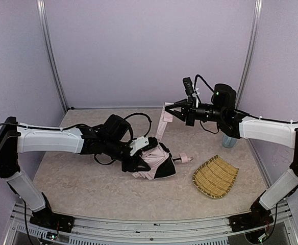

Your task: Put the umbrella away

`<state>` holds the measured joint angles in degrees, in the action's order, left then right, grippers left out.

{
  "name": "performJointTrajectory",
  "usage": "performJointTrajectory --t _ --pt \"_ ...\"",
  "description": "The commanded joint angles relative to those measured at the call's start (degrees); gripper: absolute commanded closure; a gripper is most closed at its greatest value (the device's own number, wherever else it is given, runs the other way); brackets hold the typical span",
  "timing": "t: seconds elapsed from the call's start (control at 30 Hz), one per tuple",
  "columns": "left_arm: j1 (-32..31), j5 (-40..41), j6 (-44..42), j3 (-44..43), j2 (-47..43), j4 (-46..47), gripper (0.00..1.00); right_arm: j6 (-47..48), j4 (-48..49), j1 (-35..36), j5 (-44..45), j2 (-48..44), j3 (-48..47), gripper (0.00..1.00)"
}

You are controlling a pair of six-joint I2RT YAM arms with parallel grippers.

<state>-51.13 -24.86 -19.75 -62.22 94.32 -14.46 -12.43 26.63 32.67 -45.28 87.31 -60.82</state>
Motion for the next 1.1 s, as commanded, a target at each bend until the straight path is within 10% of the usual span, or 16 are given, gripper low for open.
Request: performJointTrajectory --t 0.0,0.43,0.67,1.07 --pt "-0.89 -4.50 -4.94 3.88 -4.66 1.32 1.00 3.16 -3.33 -1.29 5.03 -1.48 -3.44 1.00" --pt "-7.99 -4.75 -19.18 12.73 -20.02 7.22 1.00 10.23 -9.04 -1.29 0.46 -2.27 -6.30 1.00" --pt "-7.30 3.71 -11.30 11.49 -24.55 11.30 1.00 11.15 -14.40 -1.38 1.16 2.83 -5.70 1.00" --pt "-3.01 2.83 -5.93 -3.73 -16.51 -11.24 1.00 6.58 -11.57 -3.97 -4.83 0.82 9.82 0.51"
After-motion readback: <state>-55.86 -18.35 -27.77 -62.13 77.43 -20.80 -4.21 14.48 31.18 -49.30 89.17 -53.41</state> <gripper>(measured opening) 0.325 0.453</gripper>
